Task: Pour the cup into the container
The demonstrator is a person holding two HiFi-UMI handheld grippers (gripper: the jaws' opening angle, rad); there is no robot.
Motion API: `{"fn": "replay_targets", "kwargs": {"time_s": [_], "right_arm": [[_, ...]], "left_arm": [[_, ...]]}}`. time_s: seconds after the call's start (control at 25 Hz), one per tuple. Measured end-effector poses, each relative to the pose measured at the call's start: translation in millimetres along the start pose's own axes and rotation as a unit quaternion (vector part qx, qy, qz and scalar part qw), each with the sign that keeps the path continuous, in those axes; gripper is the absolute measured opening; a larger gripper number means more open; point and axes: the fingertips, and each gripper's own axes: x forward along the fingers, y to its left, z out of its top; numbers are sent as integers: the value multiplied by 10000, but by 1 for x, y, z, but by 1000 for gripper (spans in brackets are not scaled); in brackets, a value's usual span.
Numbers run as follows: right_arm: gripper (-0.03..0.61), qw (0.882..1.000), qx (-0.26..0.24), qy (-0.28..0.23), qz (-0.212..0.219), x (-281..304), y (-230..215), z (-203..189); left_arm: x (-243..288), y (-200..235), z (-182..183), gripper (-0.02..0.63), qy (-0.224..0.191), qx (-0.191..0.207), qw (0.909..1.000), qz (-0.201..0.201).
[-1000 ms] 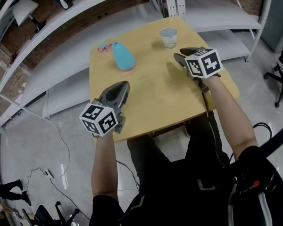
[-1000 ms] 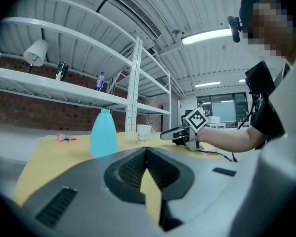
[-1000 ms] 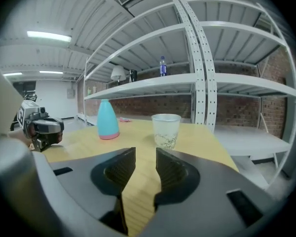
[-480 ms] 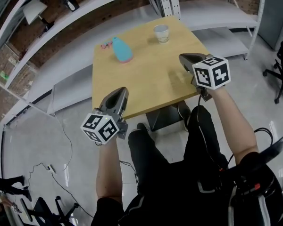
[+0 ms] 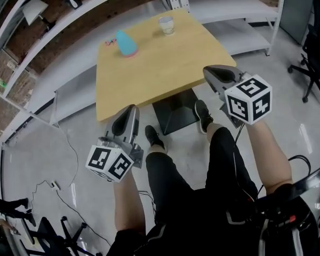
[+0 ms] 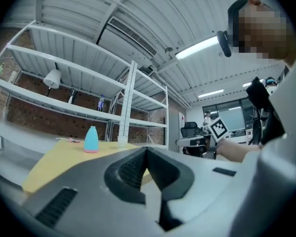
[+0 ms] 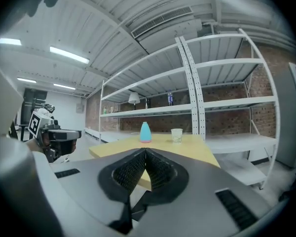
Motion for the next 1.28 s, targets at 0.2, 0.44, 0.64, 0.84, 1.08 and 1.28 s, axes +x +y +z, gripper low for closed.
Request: {"fn": "replay_targets", "kwargs": {"time_s": [0.2,0.44,0.64,0.84,1.08,1.28], "right_arm": [[2,10000,-16,-21,32,-62,42,-12],[2,9996,21,-275,35,-137,85,-4],[2,9996,-160,-221,101,-198,121,-13],[2,9997,-96,-232,35,-253,147,-24],[2,9998,-29,-210,15,-312,186,-37],[2,9999,45,-153,44,-341,228,-48]], "left_arm": [[-37,-58,2,2,-23,32,10000,76],[-91,-130,12,2,67,379,9992,-134],[-127,-183,8,2,142,366,9991,-158],[-164,-228,1,2,297,555,9977,-232],[-219,-278,-12,2,343,444,9979,-316],[-269,-297,-27,2,393,245,9986,-237]]}}
